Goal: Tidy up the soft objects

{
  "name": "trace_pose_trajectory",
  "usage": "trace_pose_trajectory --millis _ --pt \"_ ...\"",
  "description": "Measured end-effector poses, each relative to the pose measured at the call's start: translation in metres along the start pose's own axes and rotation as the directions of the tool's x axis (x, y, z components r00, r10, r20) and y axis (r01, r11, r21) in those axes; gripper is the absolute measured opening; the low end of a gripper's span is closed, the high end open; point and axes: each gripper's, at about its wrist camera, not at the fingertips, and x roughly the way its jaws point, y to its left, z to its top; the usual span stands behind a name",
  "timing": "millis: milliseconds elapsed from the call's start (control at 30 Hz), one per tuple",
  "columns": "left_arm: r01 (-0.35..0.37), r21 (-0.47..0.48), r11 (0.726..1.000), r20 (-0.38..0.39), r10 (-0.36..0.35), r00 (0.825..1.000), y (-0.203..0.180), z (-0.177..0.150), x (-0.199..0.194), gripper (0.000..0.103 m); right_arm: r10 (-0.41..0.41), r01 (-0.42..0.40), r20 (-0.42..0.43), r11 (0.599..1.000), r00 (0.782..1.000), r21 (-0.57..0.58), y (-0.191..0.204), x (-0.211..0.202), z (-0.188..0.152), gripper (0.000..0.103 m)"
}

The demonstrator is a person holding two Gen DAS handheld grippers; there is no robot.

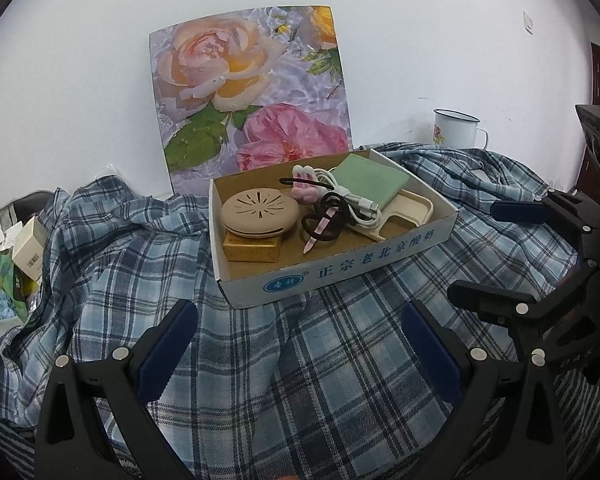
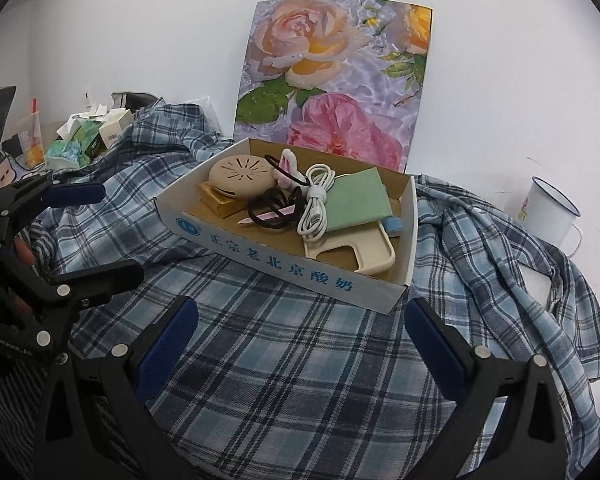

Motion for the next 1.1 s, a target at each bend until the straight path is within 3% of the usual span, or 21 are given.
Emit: trace_pose_trajectory --millis 1100 --pt "0.009 -0.006 1.0 -0.004 -0.009 1.0 -0.0007 -0.0006 0.0003 0.103 0.001 -0.001 0.0 1.0 1.0 0.001 -0.0002 -0.0015 0.001 0.103"
